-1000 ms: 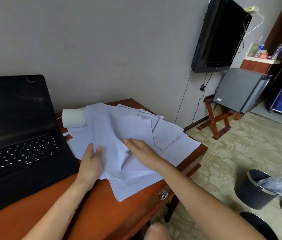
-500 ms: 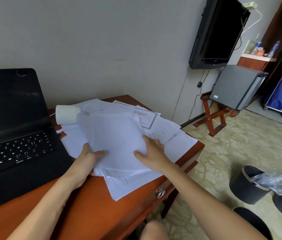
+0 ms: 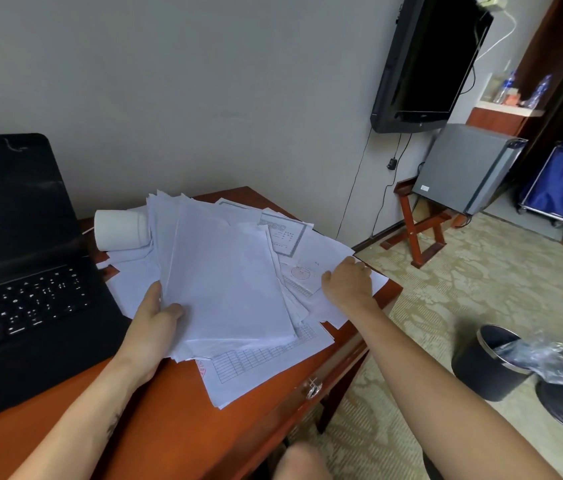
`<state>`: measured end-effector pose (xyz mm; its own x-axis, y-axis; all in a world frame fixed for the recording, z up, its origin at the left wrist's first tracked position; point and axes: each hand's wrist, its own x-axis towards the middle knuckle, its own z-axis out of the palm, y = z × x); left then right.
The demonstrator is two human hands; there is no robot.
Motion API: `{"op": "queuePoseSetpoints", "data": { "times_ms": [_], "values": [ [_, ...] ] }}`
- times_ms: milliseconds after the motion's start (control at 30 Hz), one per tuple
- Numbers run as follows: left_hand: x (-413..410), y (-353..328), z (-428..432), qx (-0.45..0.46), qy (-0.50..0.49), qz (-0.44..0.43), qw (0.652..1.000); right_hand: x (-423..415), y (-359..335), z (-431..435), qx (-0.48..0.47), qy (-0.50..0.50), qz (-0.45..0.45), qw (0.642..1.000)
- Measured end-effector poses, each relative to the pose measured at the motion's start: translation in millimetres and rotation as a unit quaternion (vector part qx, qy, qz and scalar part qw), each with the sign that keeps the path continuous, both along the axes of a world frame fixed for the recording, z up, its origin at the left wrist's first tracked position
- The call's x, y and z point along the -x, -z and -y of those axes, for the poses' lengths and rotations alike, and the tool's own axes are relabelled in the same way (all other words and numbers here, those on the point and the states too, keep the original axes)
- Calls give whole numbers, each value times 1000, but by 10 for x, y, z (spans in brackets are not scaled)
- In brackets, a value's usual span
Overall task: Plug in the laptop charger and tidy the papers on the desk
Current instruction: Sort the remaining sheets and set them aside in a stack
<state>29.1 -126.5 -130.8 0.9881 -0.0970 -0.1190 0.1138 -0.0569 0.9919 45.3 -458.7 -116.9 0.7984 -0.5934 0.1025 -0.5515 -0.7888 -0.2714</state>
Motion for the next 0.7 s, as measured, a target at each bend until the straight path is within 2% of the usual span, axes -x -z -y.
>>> {"op": "queuePoseSetpoints", "data": {
  "times_ms": [67,200,333,500,633,700],
  "values": [
    [14,18,6,-9,0,8,1000,-45,-4,-24,26,-20,-16,999],
    [23,20,-7,-11,0,9,1000,-119,-13,15,68,22,-66,995],
    [14,31,-15,-17,4,8,1000,-135,7,-53,47,15,-26,998],
    [24,12,0,-19,8,8,1000,-126,18,-80,-102,50,50,992],
    [21,7,-7,-17,8,8,1000,-183,9,-31,-281,93,122,947],
    [30,2,-5,-18,8,6,1000,-208,8,31,-341,111,151,921]
  ]
}}
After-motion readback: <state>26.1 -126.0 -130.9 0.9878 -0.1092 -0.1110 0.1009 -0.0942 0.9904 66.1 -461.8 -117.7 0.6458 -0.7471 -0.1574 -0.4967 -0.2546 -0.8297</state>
